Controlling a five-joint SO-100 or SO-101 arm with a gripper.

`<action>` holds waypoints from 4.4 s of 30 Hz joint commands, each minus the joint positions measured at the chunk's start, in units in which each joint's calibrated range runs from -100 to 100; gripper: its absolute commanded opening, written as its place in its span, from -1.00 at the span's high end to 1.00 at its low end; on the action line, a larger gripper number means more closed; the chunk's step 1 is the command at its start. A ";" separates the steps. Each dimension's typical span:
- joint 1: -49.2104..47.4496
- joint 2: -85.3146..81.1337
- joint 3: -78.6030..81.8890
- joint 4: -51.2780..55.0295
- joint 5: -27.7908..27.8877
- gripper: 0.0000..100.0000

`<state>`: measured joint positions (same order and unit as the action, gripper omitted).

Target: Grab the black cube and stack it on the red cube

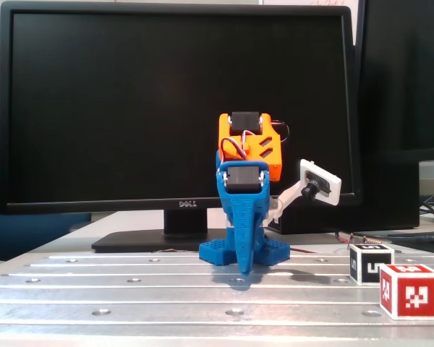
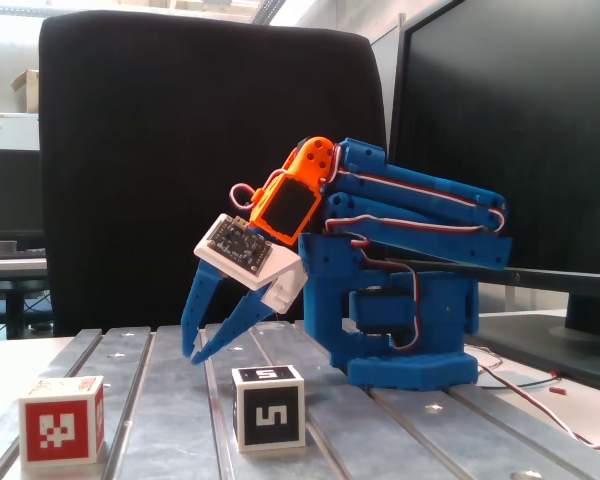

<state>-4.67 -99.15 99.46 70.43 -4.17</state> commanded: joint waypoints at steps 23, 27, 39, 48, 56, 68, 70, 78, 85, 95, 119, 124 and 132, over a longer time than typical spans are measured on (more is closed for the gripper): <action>0.13 -0.09 0.00 0.24 0.12 0.99; 0.13 -0.09 0.00 0.24 0.12 0.99; 0.20 -0.09 0.00 0.24 -0.25 0.99; 0.13 -0.09 0.00 -7.20 -0.25 0.99; -0.10 -0.09 0.00 -8.14 -0.35 0.99; -1.79 0.66 -2.62 -14.04 6.80 0.99; -1.72 0.66 -3.35 -13.79 7.01 0.99; -1.72 9.85 -11.76 -12.33 6.64 0.99; -4.38 25.05 -25.06 -12.25 7.59 0.99; -13.53 48.19 -46.40 0.75 18.85 0.99; -40.70 73.34 -59.52 10.16 22.79 0.99; -43.51 73.42 -59.34 9.98 21.27 0.99; -44.83 73.51 -57.71 6.05 21.64 0.99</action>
<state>-48.96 -25.75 42.39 77.74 17.24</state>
